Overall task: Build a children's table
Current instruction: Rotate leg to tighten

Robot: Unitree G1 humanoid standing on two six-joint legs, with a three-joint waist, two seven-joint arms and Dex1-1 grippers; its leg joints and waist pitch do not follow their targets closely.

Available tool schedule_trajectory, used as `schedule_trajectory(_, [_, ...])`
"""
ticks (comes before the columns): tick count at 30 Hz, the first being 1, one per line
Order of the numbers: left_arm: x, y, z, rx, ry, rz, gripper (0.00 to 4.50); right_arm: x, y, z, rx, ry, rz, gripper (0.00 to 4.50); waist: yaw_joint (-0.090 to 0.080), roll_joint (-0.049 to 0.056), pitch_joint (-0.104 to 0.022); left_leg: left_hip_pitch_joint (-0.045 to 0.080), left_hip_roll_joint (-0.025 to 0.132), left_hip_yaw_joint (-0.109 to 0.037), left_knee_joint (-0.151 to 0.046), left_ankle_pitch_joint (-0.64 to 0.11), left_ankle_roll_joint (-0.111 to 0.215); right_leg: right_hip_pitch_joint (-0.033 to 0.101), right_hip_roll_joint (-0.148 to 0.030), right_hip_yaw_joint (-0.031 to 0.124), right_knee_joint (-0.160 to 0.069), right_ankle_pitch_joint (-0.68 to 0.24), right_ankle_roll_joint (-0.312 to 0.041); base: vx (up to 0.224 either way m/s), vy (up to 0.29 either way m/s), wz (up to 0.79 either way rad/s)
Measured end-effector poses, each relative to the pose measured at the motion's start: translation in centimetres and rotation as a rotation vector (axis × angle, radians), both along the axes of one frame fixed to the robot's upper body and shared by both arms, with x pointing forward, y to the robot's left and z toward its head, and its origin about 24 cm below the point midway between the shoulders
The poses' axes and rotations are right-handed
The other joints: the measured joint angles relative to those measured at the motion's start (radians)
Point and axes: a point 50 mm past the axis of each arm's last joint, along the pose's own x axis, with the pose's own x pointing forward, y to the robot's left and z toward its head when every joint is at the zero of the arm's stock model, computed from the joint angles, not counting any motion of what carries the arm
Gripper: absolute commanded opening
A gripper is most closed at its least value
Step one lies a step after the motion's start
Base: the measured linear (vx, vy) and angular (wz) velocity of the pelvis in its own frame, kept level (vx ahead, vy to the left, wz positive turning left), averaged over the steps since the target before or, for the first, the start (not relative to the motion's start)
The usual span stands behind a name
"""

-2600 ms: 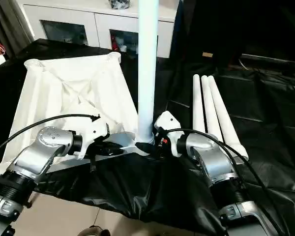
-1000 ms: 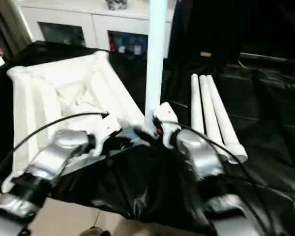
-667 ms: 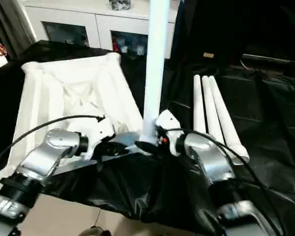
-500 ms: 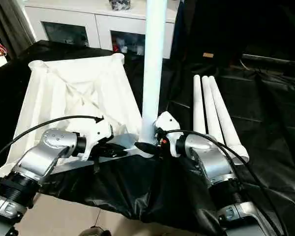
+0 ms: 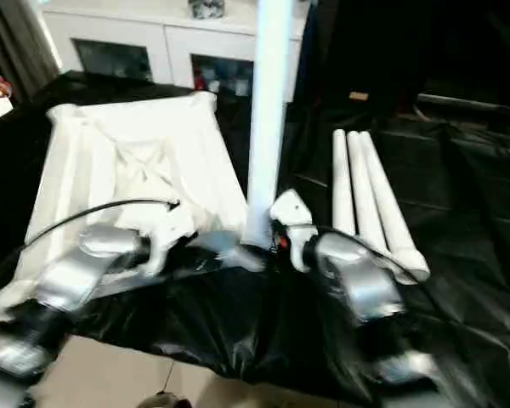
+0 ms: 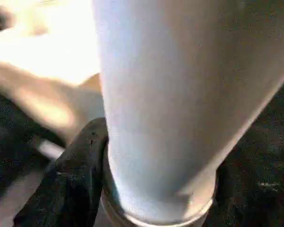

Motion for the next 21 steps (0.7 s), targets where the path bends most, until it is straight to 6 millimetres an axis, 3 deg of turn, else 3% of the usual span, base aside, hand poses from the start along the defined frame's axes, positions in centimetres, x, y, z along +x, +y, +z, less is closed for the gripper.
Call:
schedule_trajectory(3, [0.7, -1.4, -0.1, -0.020, 0.004, 0.108, 0.00, 1.1, 0.7, -0.2, 0.021, -0.003, -0.179, 2.69, -0.008, 0.000, 0.000, 0.000, 0.000, 0.000, 0.000, 0.000, 0.000, 0.000, 0.000, 0.000, -0.001, 0.000, 0.000, 0.000, 0.000, 0.00])
schedule_trajectory(7, [0.8, -2.1, -0.1, -0.030, -0.001, 0.143, 0.00, 1.6, 1.4, -0.1, 0.023, -0.019, -0.252, 2.69, -0.011, 0.000, 0.000, 0.000, 0.000, 0.000, -0.001, 0.000, 0.000, -0.001, 0.000, 0.000, 0.000, 0.002, 0.000, 0.000, 0.000, 0.00])
schedule_trajectory(8, [0.8, -2.1, 0.0, -0.031, -0.003, 0.145, 0.00, 1.7, 1.4, -0.1, 0.028, -0.020, -0.255, 3.25, -0.011, 0.000, 0.000, 0.000, 0.000, 0.000, -0.001, 0.000, 0.000, -0.001, 0.000, 0.000, 0.000, 0.003, -0.001, 0.000, 0.000, 0.00])
schedule_trajectory(9, [0.9, -2.1, 0.0, -0.029, -0.006, 0.145, 0.00, 1.8, 1.5, -0.1, 0.032, -0.019, -0.255, 3.25, -0.011, 0.000, 0.000, -0.001, 0.000, 0.000, -0.001, 0.000, 0.000, -0.001, 0.000, 0.000, 0.000, 0.004, -0.002, 0.000, 0.000, 0.00])
schedule_trajectory(14, [1.0, -1.7, 0.2, -0.015, -0.033, 0.149, 0.00, 1.7, 1.6, 0.1, 0.059, -0.026, -0.207, 3.77, -0.017, 0.000, 0.000, -0.001, 0.000, 0.000, -0.002, 0.000, 0.001, -0.002, 0.000, 0.000, 0.000, 0.003, -0.001, 0.000, 0.000, 0.00])
schedule_trajectory(21, [0.1, 0.7, 0.3, 0.003, -0.044, 0.026, 0.00, 0.4, 0.2, 0.1, 0.018, -0.028, 0.058, 3.77, -0.019, 0.000, 0.000, -0.002, 0.000, 0.000, -0.003, 0.000, 0.001, -0.003, 0.000, 0.000, -0.001, 0.003, 0.000, 0.000, 0.000, 0.00])
